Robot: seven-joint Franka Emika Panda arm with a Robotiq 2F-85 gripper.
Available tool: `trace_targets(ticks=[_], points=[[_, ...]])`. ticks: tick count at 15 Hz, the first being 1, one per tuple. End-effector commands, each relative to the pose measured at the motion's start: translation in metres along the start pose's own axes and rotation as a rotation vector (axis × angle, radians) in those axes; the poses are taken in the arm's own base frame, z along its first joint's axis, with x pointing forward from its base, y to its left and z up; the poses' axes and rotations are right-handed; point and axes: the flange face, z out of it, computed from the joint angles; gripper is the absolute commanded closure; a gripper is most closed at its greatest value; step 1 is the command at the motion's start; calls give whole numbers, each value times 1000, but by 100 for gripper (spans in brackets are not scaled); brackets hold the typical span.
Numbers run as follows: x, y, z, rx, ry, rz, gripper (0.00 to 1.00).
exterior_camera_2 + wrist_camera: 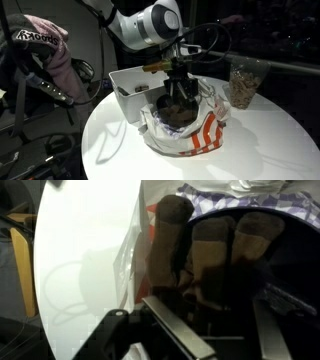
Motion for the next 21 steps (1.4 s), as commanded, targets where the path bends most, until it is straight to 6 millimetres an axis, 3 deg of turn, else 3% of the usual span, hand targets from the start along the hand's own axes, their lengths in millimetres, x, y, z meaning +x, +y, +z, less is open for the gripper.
trace_targets(ticks=[1,3,5,8,10,13,17,21], points=[[-9,-2,-55,30,98,-3,1],[-13,-17,-82,41,169,-39,0],[-19,-48,-104,108,225,-120,0],[-24,-105,-112,170,269,-259,0],[-27,-137,-102,188,240,-343,0],[-28,-164,-77,153,215,-431,0],[-26,-179,-40,91,111,-458,0],[-33,-200,-29,104,17,-490,0]])
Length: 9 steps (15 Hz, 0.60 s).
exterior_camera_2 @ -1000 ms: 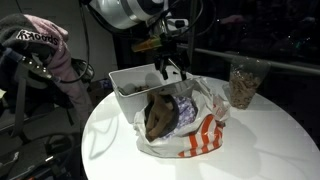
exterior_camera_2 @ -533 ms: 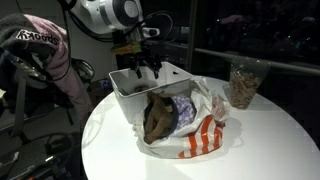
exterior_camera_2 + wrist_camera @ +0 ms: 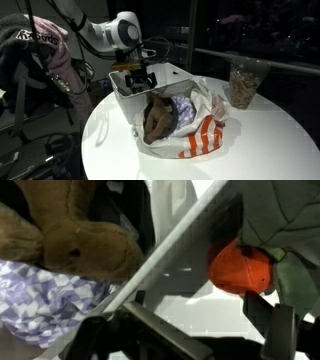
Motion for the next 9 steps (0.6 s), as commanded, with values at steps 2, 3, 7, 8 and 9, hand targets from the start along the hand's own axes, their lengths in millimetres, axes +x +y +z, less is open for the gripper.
trace_targets(ticks=[2,3,7,8,9], points=[[8,-8,10,10,-110,-15,0],[8,-10,15,21,-135,-14,0],[14,-20,25,114,-169,-41,0],[16,-23,30,137,-171,-46,0],[18,-26,35,164,-172,-47,0]])
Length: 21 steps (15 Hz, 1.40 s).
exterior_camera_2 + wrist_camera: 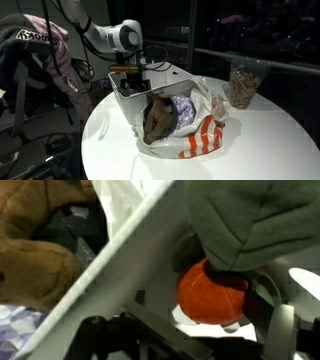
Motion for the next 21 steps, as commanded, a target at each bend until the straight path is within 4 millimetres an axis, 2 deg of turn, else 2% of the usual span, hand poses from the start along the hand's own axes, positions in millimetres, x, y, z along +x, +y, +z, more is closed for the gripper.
trace_targets(ticks=[1,3,5,6,11,14,15,17,21], points=[[14,-4,14,92,-8,-29,0],[16,-5,28,81,-15,-22,0],[15,-8,37,68,-17,-16,27],[15,-11,38,73,-8,-17,34],[13,-31,17,84,71,-9,73],[14,-36,-4,95,120,5,93],[14,-35,-12,81,134,10,98],[13,-28,-31,49,171,33,94],[4,-4,-78,-31,245,106,95]])
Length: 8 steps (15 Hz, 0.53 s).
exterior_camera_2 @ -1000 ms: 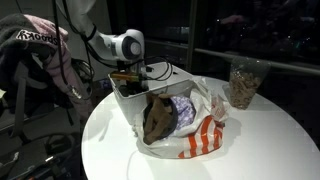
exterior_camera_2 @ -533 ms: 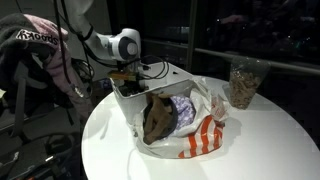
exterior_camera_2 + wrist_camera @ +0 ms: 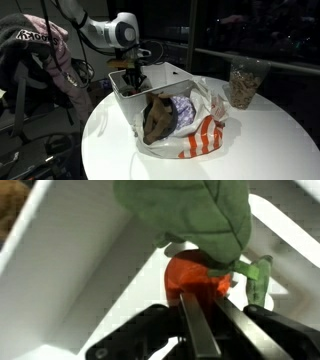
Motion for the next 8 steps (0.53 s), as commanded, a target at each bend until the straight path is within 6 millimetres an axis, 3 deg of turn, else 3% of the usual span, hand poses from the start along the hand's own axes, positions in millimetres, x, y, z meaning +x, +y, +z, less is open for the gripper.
trace_targets(ticks=[1,8], points=[[-6,21,-53,-95,93,74,95],[-29,76,-150,-121,367,320,96]])
